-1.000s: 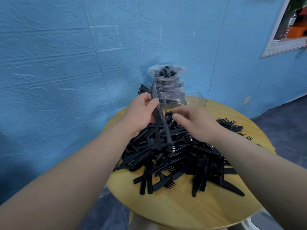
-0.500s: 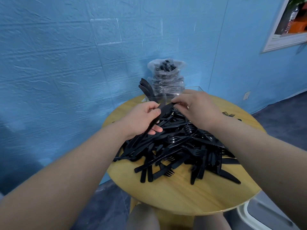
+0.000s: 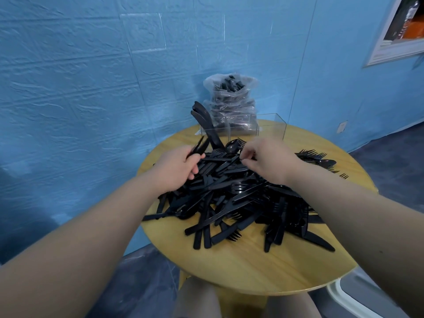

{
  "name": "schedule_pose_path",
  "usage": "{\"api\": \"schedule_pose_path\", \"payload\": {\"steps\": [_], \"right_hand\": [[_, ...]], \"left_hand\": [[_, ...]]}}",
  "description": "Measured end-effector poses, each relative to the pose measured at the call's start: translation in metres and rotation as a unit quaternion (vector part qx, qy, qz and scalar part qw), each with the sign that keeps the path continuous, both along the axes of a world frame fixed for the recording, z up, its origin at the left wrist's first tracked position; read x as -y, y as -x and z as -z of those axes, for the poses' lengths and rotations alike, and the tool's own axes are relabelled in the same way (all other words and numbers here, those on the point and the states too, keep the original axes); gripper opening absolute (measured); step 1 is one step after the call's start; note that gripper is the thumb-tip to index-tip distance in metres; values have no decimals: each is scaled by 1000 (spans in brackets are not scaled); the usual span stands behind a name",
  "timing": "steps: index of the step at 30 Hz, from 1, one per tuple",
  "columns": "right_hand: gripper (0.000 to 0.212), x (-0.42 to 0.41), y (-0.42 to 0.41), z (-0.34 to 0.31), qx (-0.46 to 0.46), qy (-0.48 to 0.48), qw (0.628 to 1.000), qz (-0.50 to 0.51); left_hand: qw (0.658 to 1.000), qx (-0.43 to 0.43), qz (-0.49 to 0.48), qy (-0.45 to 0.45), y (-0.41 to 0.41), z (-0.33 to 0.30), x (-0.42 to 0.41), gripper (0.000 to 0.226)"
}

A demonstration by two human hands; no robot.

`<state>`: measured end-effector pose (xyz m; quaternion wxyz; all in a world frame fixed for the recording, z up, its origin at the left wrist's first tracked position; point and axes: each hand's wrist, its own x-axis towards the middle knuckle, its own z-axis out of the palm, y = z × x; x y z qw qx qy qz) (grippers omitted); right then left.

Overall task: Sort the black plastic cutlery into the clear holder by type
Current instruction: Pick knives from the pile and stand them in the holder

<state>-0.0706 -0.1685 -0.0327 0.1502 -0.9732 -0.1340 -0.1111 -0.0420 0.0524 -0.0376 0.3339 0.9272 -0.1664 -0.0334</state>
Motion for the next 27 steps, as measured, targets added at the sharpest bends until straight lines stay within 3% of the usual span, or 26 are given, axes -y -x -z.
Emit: {"api": "schedule_pose_path", "payload": {"steps": [7,11,14,19,27], "right_hand": [[28,-27,-12,12,-11,71,996,-52],[34,-37,-13,18,-44,90,992,-80],[32,-35,-14,22,-26,109,992,-66],[28,-32,-10,24,13,94,995,-43],[28,-28,-3,29,13,102,995,-14]], "left_hand": [[994,-1,-44,-102,-1,20,-32,26],[991,-51,-6,-121,13,22,-37,35],[989,-36,18,-144,18,29,-35,34],[991,-6,7,-133,17,36,-29,22],[991,27,9,-134,20,40,-27,24]]}}
